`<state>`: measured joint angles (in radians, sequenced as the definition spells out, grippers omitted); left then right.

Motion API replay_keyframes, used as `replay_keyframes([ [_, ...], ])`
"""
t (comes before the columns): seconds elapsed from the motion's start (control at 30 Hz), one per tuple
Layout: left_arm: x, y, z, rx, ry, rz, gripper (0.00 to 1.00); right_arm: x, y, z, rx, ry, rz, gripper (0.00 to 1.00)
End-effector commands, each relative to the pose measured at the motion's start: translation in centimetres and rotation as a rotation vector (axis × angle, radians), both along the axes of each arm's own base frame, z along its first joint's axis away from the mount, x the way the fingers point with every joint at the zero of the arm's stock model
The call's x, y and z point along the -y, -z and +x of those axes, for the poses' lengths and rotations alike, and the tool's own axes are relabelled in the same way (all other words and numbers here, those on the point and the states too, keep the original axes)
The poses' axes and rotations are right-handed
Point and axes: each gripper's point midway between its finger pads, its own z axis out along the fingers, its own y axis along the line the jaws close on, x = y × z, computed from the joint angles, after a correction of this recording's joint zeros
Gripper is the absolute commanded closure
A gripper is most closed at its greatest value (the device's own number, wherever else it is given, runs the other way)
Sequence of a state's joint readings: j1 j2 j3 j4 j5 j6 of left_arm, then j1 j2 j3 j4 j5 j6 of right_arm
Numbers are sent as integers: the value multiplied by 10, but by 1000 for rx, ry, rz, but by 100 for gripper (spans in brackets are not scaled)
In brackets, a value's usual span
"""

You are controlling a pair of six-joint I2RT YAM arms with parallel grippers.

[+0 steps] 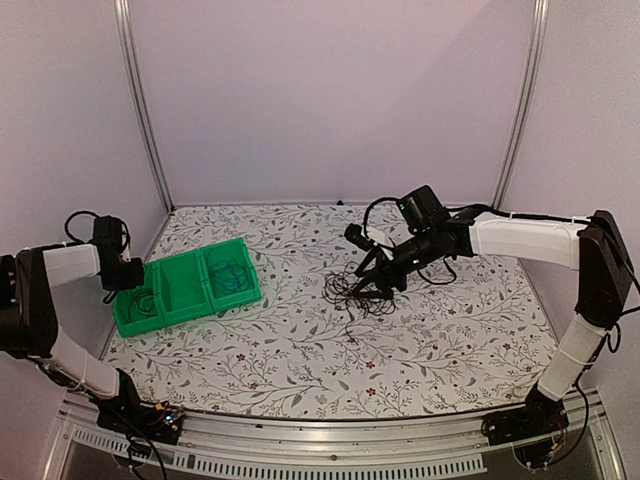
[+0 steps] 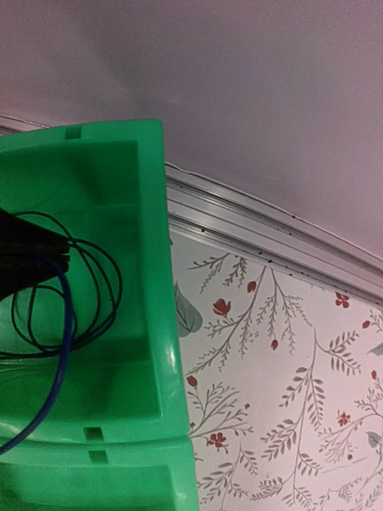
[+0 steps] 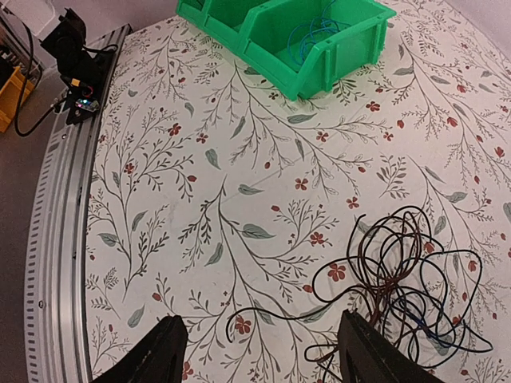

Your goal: Untangle the cables

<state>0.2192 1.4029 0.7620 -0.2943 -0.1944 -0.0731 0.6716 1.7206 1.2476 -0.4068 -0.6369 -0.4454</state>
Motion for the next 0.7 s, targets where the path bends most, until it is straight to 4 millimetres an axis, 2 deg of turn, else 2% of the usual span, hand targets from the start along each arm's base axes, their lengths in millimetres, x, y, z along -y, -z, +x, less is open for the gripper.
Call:
replay_keyframes([
  [0.0,-12,1,-4,-29,-41,-36,100,1,-7,0,18,-4,7,31],
  [0.23,-2,-5,0,-21,-16,-111,100,0,-6,3,20,-3,6,31],
  [0.4,-8,-14,-15,-52,-89,-102,80,-1,-6,2,16,-6,9,31],
  [0.53,-3,-28,-20,-42,-123,-159,67,-2,-7,3,14,-6,11,31],
  [0.67,7,-46,-22,-28,-151,-235,60,-3,-8,4,10,-7,10,31],
])
